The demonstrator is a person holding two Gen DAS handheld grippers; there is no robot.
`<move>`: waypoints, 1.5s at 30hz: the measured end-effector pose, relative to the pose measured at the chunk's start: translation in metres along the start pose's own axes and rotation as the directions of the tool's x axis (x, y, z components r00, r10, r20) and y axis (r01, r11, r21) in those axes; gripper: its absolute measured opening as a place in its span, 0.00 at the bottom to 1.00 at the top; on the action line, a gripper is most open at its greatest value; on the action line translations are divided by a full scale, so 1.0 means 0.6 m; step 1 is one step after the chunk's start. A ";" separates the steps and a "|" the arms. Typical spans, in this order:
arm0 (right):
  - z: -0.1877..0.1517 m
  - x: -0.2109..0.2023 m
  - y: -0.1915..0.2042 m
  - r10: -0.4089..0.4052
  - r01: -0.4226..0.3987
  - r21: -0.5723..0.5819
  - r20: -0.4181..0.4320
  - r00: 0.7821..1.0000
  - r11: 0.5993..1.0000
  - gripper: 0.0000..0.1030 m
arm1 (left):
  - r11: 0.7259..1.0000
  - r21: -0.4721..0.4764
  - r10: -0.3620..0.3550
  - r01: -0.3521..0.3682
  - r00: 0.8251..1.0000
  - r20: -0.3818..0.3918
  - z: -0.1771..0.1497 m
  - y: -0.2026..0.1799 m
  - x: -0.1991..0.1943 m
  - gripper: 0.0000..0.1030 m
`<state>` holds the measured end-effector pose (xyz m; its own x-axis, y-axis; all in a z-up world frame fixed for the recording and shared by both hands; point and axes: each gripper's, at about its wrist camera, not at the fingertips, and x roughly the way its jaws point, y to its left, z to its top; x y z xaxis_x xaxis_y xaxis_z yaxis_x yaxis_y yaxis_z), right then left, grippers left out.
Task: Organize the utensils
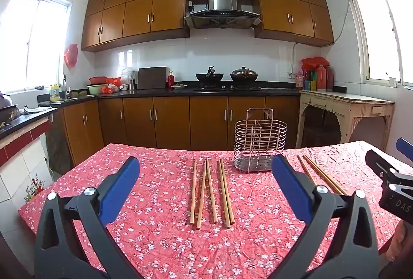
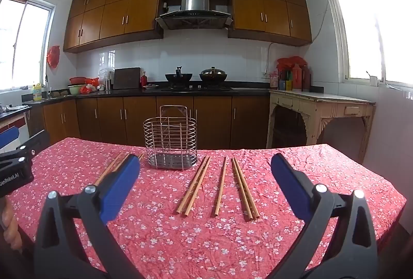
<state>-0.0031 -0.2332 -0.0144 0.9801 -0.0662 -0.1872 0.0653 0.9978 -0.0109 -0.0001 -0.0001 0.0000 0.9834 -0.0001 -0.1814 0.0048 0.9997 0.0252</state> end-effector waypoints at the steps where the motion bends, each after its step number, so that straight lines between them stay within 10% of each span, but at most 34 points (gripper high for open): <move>1: 0.000 0.001 0.000 0.000 0.000 0.000 0.000 1.000 1.000 0.96 | 1.000 -0.007 -0.001 0.001 1.000 -0.003 0.000 0.001 0.000 0.98; 45: 0.000 -0.002 -0.005 0.002 -0.002 0.007 0.004 1.000 1.000 0.96 | 1.000 -0.004 -0.003 0.003 1.000 -0.001 0.000 0.001 0.001 0.98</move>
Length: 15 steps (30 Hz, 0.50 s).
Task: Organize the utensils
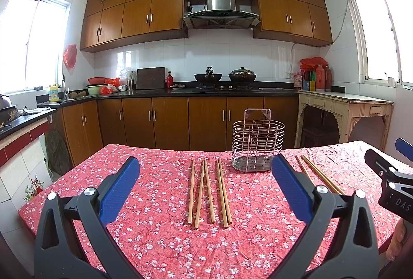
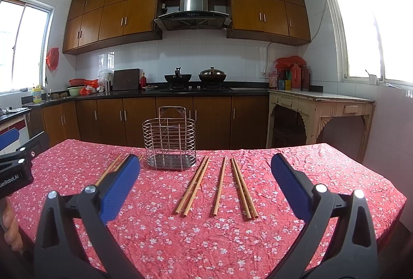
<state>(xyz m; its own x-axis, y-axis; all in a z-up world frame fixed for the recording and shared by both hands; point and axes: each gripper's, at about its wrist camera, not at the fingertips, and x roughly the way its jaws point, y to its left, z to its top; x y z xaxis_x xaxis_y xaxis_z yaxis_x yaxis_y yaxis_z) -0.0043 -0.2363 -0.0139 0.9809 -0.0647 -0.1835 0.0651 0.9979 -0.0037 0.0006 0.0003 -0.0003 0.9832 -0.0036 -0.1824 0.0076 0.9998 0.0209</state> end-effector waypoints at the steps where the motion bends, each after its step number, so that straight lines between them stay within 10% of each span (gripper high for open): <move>1: 0.000 0.000 0.000 0.000 0.000 0.000 0.000 1.000 1.000 0.96 | 1.000 0.000 -0.001 0.001 1.000 0.000 0.001 -0.002 -0.001 0.98; 15: 0.000 0.000 0.000 0.000 0.000 0.002 0.000 1.000 1.000 0.96 | 1.000 0.001 0.000 0.000 1.000 0.001 0.003 -0.003 -0.001 0.98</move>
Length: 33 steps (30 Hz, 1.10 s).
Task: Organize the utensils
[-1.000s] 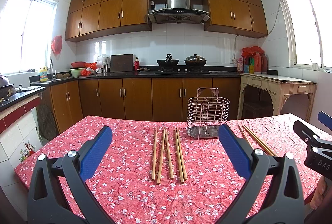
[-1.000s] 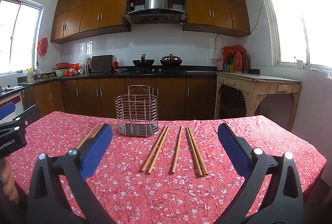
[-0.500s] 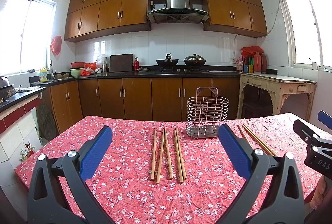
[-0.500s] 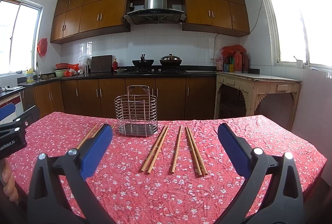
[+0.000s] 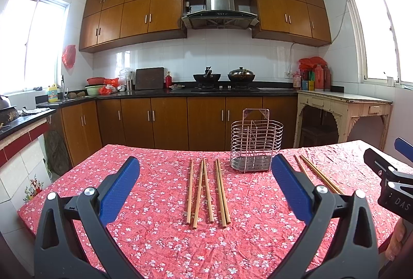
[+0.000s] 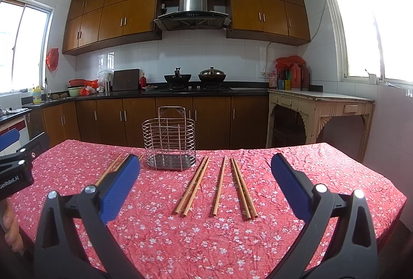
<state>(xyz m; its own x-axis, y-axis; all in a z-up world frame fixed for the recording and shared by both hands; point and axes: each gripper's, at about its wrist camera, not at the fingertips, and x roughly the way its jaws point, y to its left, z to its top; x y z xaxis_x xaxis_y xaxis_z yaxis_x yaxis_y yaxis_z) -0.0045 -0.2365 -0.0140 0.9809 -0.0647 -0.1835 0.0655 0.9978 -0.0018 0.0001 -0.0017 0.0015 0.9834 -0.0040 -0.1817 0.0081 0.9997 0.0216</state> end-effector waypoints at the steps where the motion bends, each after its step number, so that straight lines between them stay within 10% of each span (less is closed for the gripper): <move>1: 0.000 0.000 0.000 0.000 0.000 0.000 0.000 1.000 1.000 0.96 | 1.000 0.000 0.000 0.000 1.000 0.000 0.000 0.000 0.000 0.98; 33: -0.008 0.009 -0.009 -0.006 0.006 0.010 -0.018 1.000 1.000 0.96 | 1.000 0.000 0.007 -0.007 1.000 -0.013 -0.013 -0.020 0.005 0.98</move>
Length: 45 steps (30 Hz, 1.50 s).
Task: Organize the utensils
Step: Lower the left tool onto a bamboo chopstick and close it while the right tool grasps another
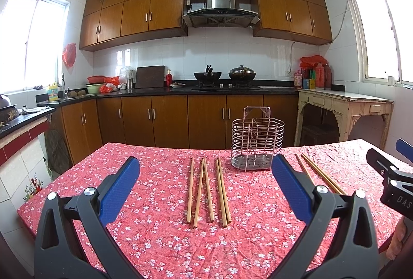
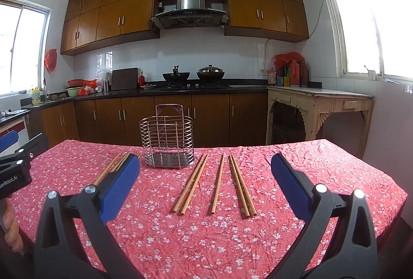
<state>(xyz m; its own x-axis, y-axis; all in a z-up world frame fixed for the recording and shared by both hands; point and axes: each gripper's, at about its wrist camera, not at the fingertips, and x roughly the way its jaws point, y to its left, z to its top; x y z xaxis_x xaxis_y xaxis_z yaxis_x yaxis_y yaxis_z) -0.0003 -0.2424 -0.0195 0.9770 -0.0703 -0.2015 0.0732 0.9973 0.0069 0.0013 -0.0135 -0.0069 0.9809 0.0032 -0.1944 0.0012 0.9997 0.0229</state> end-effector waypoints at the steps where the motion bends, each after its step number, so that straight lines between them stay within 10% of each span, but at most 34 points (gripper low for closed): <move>1: 0.000 0.002 -0.002 -0.004 0.004 0.001 -0.005 1.000 1.000 0.96 | 1.000 -0.001 0.001 -0.001 1.000 -0.002 -0.001 0.003 0.002 0.98; 11: -0.021 0.103 -0.073 -0.087 0.098 0.042 -0.214 0.973 0.994 0.92 | 0.996 -0.057 0.052 -0.062 0.985 -0.167 -0.014 0.066 0.090 0.98; 17: -0.058 0.217 -0.141 -0.129 0.174 0.063 -0.443 0.887 0.983 0.52 | 0.993 -0.051 0.083 -0.105 0.940 -0.331 -0.040 0.128 0.178 0.97; 20: -0.086 0.263 -0.159 -0.099 0.158 0.069 -0.525 0.846 0.985 0.36 | 0.995 -0.036 0.074 -0.096 0.913 -0.400 -0.052 0.145 0.212 0.80; 24: -0.113 0.299 -0.159 -0.076 0.129 0.052 -0.576 0.814 0.990 0.33 | 0.998 -0.030 0.035 -0.057 0.876 -0.480 -0.068 0.156 0.253 0.72; 31: -0.126 0.326 -0.142 -0.058 0.095 0.030 -0.609 0.791 0.995 0.32 | 1.000 -0.022 -0.011 0.000 0.854 -0.520 -0.076 0.136 0.279 0.72; 36: -0.130 0.344 -0.121 -0.067 0.081 -0.006 -0.625 0.777 0.997 0.10 | 0.998 -0.046 -0.061 0.043 0.817 -0.573 -0.084 0.125 0.300 0.52; 45: -0.129 0.358 -0.128 -0.061 0.098 0.025 -0.625 0.778 0.995 0.08 | 0.994 -0.020 -0.095 0.106 0.771 -0.630 -0.097 0.093 0.327 0.34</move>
<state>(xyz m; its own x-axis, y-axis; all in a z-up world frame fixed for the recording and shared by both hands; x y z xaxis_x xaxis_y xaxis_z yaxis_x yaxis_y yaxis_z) 0.1884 -0.3327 -0.1395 0.6305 -0.1022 -0.7694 0.1733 0.9848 0.0112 0.1826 0.0440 -0.1009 0.6335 -0.0783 -0.7698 0.1013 0.9947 -0.0178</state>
